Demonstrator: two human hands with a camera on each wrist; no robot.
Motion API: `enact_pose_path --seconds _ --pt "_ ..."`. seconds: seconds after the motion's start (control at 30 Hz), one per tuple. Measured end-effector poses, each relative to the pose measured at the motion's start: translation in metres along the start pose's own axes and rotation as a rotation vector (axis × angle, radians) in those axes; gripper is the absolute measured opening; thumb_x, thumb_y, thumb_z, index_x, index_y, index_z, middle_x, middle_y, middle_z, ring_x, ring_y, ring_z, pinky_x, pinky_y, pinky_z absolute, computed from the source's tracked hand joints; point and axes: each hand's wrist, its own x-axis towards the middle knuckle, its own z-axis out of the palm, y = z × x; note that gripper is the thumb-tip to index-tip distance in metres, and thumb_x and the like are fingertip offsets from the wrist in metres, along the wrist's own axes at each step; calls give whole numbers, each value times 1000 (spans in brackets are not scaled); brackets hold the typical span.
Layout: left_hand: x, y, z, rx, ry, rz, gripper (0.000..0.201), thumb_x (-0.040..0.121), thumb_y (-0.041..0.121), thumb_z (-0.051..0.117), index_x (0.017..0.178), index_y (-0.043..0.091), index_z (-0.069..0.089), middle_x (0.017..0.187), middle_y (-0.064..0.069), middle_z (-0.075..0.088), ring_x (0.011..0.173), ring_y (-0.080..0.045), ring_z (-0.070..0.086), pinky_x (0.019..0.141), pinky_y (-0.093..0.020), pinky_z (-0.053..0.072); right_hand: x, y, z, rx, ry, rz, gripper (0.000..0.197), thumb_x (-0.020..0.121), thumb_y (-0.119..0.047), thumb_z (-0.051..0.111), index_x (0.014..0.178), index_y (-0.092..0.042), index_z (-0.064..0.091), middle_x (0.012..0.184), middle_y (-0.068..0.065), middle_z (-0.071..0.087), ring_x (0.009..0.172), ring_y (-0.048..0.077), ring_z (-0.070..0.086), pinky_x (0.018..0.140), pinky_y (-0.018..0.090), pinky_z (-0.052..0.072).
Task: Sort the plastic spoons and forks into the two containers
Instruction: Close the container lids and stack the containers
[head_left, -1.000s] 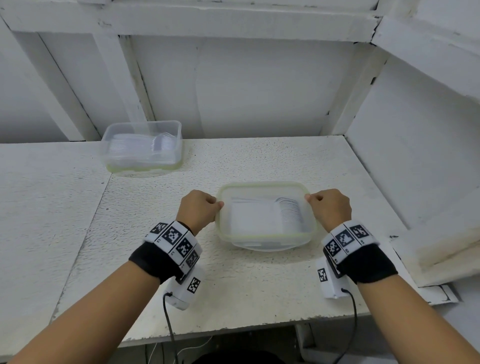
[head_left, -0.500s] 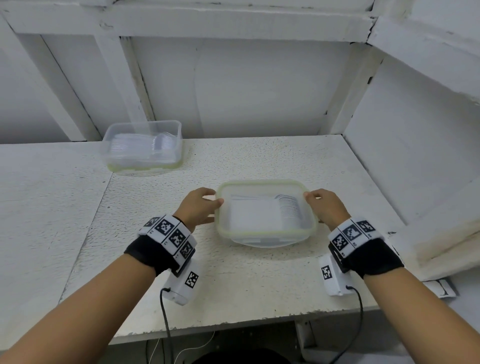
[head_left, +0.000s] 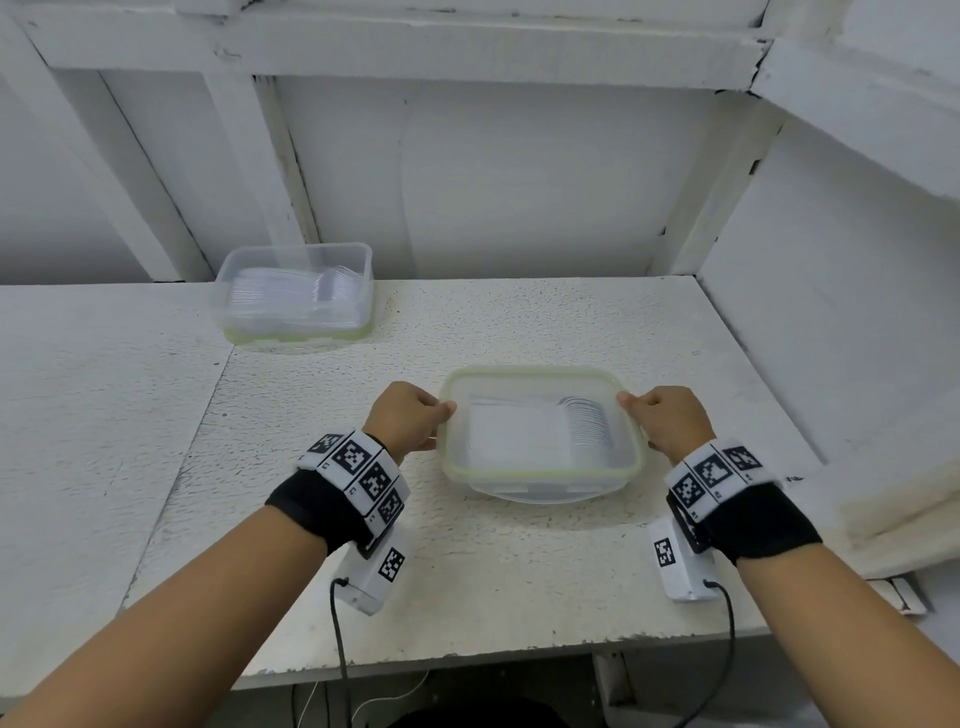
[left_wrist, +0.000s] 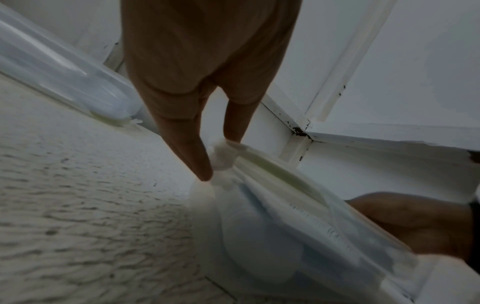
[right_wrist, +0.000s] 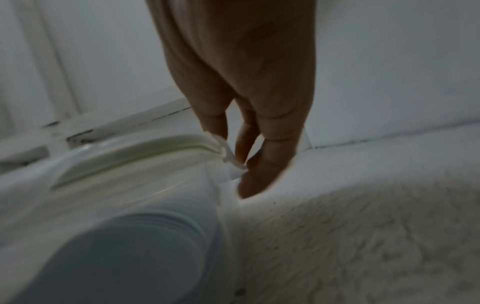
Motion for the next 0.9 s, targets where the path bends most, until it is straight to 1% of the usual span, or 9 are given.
enact_pose_path --seconds 0.07,0.2,0.33,0.4,0.47,0.5,0.57,0.7,0.9 --pt "0 1 1 24 4 3 23 91 13 60 99 -8 64 94 -18 66 77 -22 63 72 -32 55 1 -1 1 -72 27 -17 47 91 -26 58 51 -8 42 60 10 48 66 25 50 75 41 52" --pt "1 0 1 38 13 0 23 91 14 60 101 -6 65 96 -19 66 85 -27 66 75 -33 56 3 1 2 -160 41 -13 53 93 -26 54 47 -11 35 49 5 38 50 21 38 51 27 30" --pt "0 0 1 113 18 13 27 92 18 58 104 -6 64 105 -20 66 91 -28 65 81 -35 55 6 3 2 -174 37 -23 51 93 -27 54 48 -11 36 51 5 40 50 19 38 50 26 30" --pt "-2 3 2 368 38 87 36 94 22 54 120 -4 57 121 -17 61 106 -28 60 89 -36 49 6 1 -1 -185 -3 -40 43 93 -27 54 56 -10 44 60 7 48 58 23 48 56 27 40" --pt "-7 8 5 677 69 224 45 96 23 48 135 2 42 133 -13 51 119 -27 51 94 -35 41 7 -5 -4 -174 -88 -60 18 94 -24 53 94 -7 60 95 12 59 87 28 60 77 36 52" --pt "-10 10 6 766 71 317 48 96 23 47 139 7 37 139 -12 46 125 -27 45 100 -37 37 8 -8 -7 -220 -148 -89 28 95 -21 50 121 -9 54 118 15 54 106 31 56 91 41 49" --pt "-16 12 9 855 10 489 52 95 29 49 143 15 36 151 -8 30 139 -23 28 113 -42 20 10 -21 -13 -415 -269 -212 51 96 -12 45 145 -15 30 147 15 30 133 30 35 109 39 30" --pt "-32 3 17 927 -279 569 83 81 53 61 148 18 25 158 -1 8 145 -16 7 118 -35 8 14 -50 -11 -648 -447 -401 54 94 -4 40 145 -15 28 153 6 24 141 20 23 113 30 17" --pt "-33 -9 26 1041 -222 596 96 78 57 63 150 19 12 159 -1 -1 146 -16 -1 118 -35 -1 17 -69 11 -707 -509 -488 50 96 -35 47 142 -17 37 149 5 33 137 20 31 111 31 22"
